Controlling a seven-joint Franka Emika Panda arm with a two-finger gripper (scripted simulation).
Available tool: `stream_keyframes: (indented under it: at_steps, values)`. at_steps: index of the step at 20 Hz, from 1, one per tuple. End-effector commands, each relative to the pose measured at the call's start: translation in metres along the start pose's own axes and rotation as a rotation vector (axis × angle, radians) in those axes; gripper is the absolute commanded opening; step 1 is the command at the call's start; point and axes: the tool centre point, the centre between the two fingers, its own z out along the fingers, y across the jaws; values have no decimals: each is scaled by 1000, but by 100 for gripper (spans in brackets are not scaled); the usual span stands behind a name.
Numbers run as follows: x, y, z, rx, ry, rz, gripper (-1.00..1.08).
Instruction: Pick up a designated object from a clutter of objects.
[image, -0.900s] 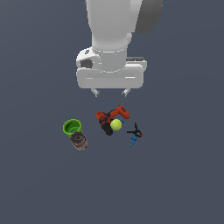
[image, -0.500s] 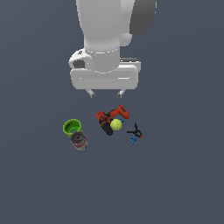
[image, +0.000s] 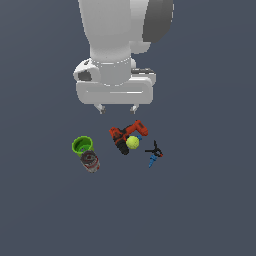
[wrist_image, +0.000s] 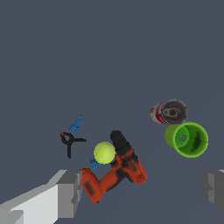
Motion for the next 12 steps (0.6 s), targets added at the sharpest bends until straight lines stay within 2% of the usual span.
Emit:
stream_keyframes:
  at_steps: [1,7,12]
  values:
    - [3,4,6,0,-2,2,100]
    - [16,23,32,-3,-7,6,100]
    - [30,49,67,-8,-14,12,100]
